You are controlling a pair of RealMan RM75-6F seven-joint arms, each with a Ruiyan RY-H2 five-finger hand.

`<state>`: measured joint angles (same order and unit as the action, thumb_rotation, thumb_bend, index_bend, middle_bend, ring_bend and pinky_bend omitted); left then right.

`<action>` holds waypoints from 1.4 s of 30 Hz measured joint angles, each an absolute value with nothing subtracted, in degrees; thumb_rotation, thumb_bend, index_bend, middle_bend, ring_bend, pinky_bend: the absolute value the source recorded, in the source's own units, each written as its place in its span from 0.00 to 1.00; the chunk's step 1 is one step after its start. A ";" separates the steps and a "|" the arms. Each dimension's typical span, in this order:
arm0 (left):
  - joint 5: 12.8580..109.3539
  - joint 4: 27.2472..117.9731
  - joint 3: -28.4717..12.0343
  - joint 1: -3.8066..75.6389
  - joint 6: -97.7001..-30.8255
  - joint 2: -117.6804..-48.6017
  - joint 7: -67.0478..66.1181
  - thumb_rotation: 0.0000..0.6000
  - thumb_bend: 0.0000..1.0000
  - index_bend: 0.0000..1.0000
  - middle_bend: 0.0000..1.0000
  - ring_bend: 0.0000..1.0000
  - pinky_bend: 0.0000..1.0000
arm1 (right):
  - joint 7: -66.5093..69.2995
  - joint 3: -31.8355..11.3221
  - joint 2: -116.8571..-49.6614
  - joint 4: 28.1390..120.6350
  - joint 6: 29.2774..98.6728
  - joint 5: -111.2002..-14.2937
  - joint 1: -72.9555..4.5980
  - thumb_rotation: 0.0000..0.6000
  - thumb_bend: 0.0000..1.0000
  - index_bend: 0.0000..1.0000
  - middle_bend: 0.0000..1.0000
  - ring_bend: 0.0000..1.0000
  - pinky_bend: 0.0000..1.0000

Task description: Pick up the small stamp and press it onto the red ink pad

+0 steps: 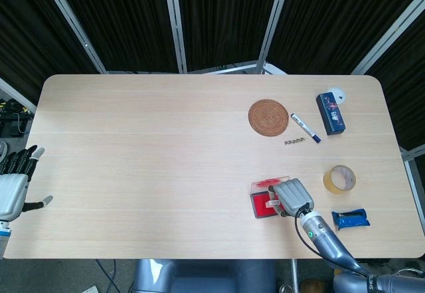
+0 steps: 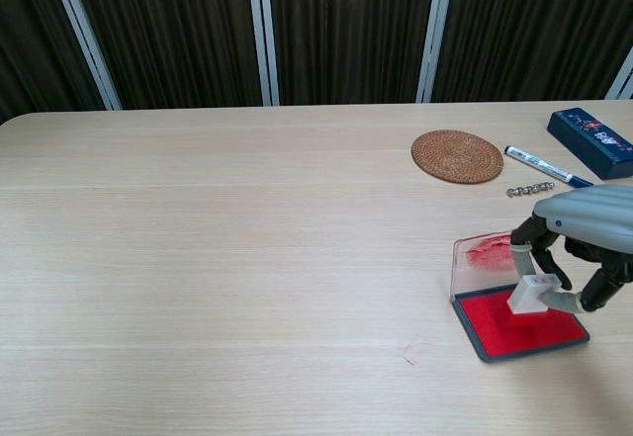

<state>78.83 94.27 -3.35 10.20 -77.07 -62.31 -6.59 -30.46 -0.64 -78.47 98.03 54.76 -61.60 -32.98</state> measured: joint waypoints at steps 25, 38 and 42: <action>78.20 94.07 -3.45 10.39 -76.61 -62.53 -6.97 1.00 0.00 0.00 0.00 0.00 0.00 | -30.14 -0.13 -81.51 94.60 54.58 -60.67 -33.82 1.00 0.58 0.59 0.64 0.94 1.00; 78.15 94.02 -3.48 10.38 -76.61 -62.49 -6.79 1.00 0.00 0.00 0.00 0.00 0.00 | -30.43 0.75 -83.07 92.52 54.87 -61.80 -33.62 1.00 0.58 0.59 0.64 0.94 1.00; 78.15 94.00 -3.46 10.39 -76.58 -62.48 -6.76 1.00 0.00 0.00 0.00 0.00 0.00 | -30.40 0.88 -83.30 91.96 54.80 -61.70 -33.53 1.00 0.58 0.59 0.64 0.94 1.00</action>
